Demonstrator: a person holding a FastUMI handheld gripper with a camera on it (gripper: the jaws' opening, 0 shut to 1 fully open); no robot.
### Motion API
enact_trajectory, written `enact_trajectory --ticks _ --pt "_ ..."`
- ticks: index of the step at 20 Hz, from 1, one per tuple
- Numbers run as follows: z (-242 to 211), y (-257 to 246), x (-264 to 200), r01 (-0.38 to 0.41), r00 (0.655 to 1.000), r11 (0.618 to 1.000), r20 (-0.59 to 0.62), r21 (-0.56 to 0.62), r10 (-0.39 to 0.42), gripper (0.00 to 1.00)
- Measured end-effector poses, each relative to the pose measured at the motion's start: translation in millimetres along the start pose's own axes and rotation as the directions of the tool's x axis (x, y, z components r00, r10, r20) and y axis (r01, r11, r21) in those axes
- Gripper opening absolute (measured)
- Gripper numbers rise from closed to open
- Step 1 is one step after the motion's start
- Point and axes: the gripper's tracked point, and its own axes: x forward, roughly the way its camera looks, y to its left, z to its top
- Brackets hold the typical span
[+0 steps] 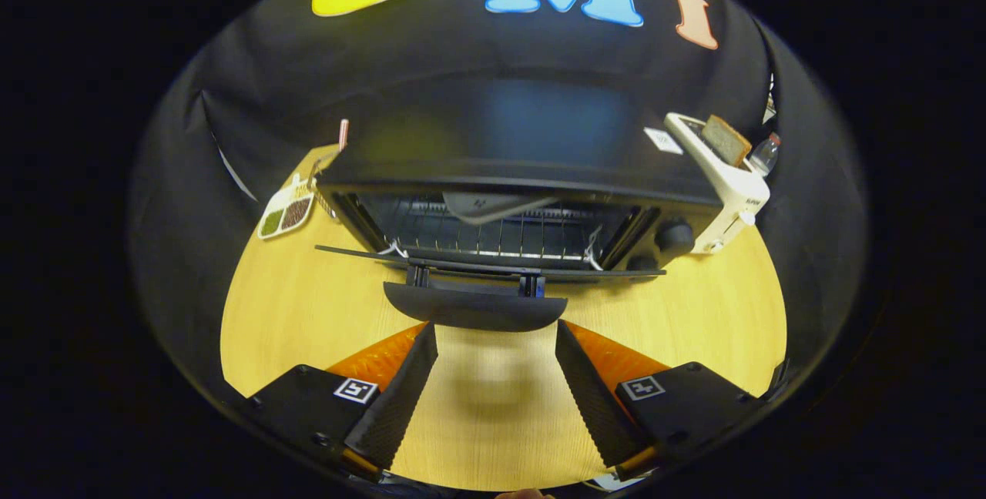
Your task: Open the toaster oven, put the food inside, and close the toaster oven door.
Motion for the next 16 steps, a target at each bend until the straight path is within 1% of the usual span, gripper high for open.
enact_trajectory --ticks 2,4,8,9,13,15,16 --pt "32 -10 -22 0.003 0.995 0.999 0.103 -0.045 0.002 0.99" --pt "59 -20 -39 0.024 0.977 0.996 0.211 -0.085 -0.006 0.99" --pt "94 -29 -88 0.023 0.928 0.998 0.372 -0.060 0.001 0.99" --pt "104 -30 -103 0.022 0.912 0.998 0.411 -0.062 0.005 0.99" --pt "136 -50 -168 0.048 0.810 0.995 0.586 -0.090 0.014 0.99" --pt "136 -64 -197 0.076 0.766 0.995 0.643 -0.061 -0.020 0.98" --pt "132 -71 -209 0.074 0.747 0.996 0.665 -0.040 -0.029 0.98"
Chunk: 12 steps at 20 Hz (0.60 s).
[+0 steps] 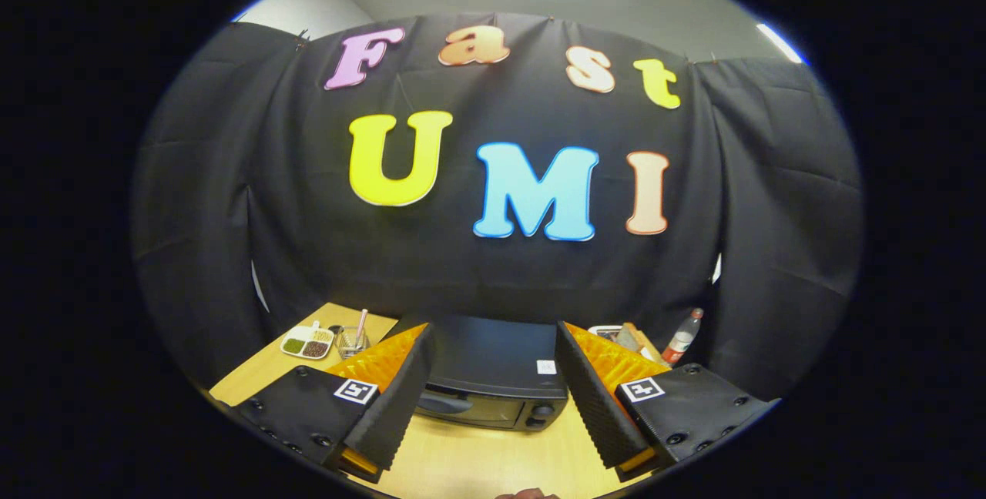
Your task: Open the toaster oven, put the food inside, and close the toaster oven door.
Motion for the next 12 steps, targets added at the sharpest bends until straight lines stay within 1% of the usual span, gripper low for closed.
enact_trajectory --ticks 1,3,7,9,12 --pt "3 -9 -11 0.013 1.000 1.000 0.021 0.021 -0.013 0.98" --pt "2 -35 -31 0.055 0.998 0.997 0.026 0.050 -0.056 0.98" --pt "-16 -65 -43 0.115 0.993 0.992 -0.005 0.055 -0.114 0.98" --pt "-24 -66 -43 0.116 0.993 0.992 -0.036 0.057 -0.114 0.98" --pt "-19 -64 -38 0.101 0.995 0.993 -0.030 0.057 -0.099 0.98"
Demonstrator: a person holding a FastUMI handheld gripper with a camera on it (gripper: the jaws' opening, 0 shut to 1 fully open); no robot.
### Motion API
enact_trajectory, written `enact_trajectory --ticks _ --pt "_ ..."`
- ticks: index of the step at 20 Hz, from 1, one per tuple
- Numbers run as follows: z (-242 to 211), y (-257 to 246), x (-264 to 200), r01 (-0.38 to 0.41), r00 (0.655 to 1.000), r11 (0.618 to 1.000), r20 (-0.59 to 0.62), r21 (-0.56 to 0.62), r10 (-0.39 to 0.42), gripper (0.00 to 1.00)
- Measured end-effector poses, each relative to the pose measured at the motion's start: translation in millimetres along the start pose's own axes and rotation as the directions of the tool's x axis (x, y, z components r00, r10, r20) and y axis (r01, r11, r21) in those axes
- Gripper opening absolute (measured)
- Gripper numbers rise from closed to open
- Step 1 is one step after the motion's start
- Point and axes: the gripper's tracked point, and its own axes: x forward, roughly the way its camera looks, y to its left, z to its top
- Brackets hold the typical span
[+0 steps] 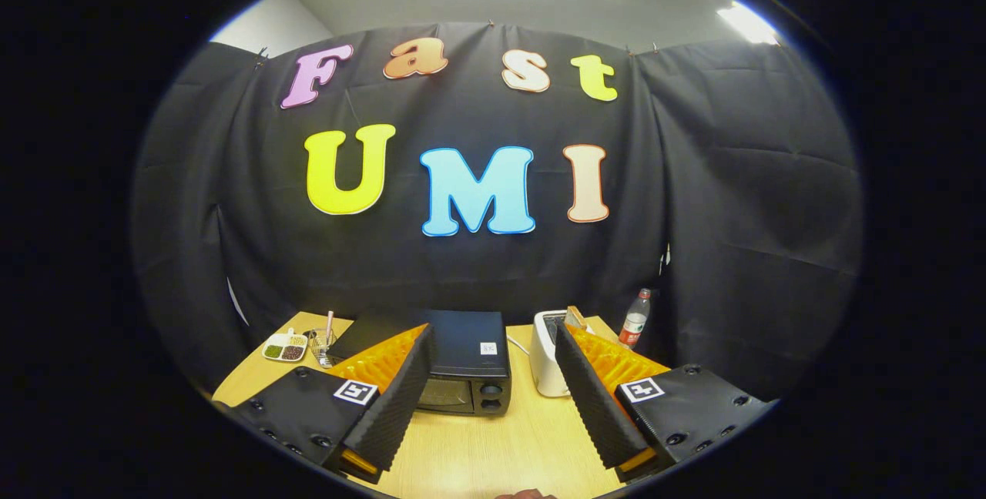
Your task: Open the toaster oven, put the food inside, and close the toaster oven door.
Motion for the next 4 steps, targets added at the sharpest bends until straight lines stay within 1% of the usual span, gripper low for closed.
enact_trajectory --ticks 4 --pt "-2.1 9.8 -0.5 -0.034 0.999 0.999 -0.021 -0.003 0.034 0.99"
